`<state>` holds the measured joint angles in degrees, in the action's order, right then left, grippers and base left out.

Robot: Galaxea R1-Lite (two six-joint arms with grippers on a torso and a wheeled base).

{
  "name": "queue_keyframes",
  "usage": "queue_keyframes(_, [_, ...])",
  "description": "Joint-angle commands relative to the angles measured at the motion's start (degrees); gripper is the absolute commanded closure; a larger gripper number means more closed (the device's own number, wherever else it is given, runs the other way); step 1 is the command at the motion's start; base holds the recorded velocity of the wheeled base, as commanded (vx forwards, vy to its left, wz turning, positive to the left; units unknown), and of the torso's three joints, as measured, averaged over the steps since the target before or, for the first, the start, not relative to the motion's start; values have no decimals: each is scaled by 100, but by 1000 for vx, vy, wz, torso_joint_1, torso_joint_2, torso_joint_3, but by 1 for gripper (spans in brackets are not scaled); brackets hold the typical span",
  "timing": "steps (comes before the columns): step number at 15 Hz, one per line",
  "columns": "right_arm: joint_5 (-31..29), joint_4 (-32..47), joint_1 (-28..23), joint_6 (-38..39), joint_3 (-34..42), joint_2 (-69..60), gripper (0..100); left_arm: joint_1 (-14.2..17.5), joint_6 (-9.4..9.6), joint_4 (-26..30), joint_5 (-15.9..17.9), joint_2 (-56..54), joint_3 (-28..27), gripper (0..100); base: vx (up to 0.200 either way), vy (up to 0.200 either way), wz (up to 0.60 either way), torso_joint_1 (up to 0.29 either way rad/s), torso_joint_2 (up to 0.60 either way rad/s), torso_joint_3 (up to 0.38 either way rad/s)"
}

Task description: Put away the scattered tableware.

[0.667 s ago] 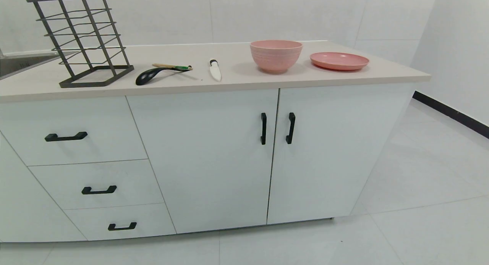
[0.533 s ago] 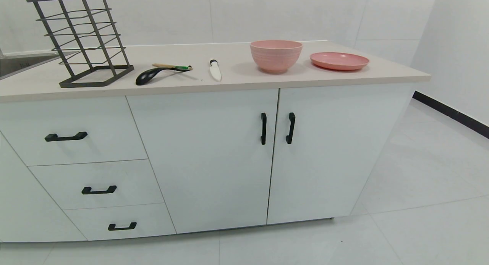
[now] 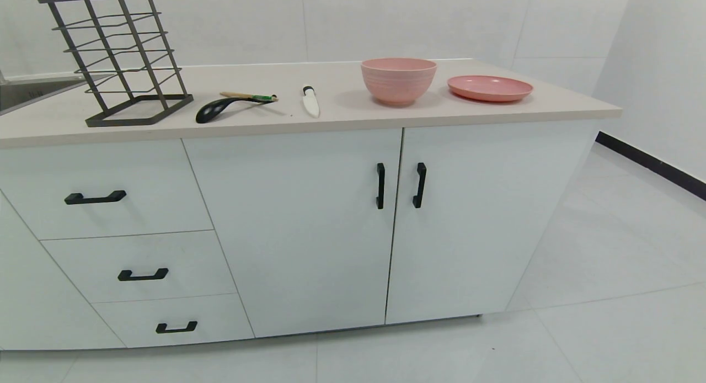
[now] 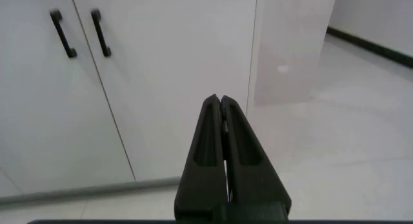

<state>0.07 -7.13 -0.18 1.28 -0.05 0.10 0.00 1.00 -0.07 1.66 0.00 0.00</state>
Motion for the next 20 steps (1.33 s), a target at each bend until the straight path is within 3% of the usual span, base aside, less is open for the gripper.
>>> queue_keyframes(1, [1, -342, 1, -40, 5, -1, 100, 0, -3, -1, 1, 0, 0, 0, 0, 0, 0, 0, 0, 0])
queue_keyframes(3, [467, -333, 9, -93, -268, 219, 100, 0, -3, -1, 1, 0, 0, 0, 0, 0, 0, 0, 0, 0])
queue_keyframes(4, [1469, -139, 18, -207, -1032, 1458, 100, 0, -3, -1, 1, 0, 0, 0, 0, 0, 0, 0, 0, 0])
queue_keyframes(5, [1847, -139, 18, -357, -1331, 2267, 100, 0, -3, -1, 1, 0, 0, 0, 0, 0, 0, 0, 0, 0])
queue_keyframes(7, [2058, -175, 36, -524, -1498, 3119, 100, 0, -3, -1, 1, 0, 0, 0, 0, 0, 0, 0, 0, 0])
queue_keyframes(11, [2287, -552, 651, -576, -1524, 4534, 100, 0, -3, -1, 1, 0, 0, 0, 0, 0, 0, 0, 0, 0])
queue_keyframes(12, [2287, -676, 677, -576, -1524, 4648, 0, 0, -3, -1, 1, 0, 0, 0, 0, 0, 0, 0, 0, 0])
queue_keyframes(14, [2304, -1836, 713, -576, -1524, 5580, 0, 0, -3, -1, 1, 0, 0, 0, 0, 0, 0, 0, 0, 0])
queue_keyframes(16, [2480, -2486, 792, -638, -1498, 6362, 0, 0, -3, -1, 1, 0, 0, 0, 0, 0, 0, 0, 0, 0])
queue_keyframes(20, [2471, -4191, 1416, -691, -1551, 8182, 0, 0, -3, -1, 1, 0, 0, 0, 0, 0, 0, 0, 0, 0])
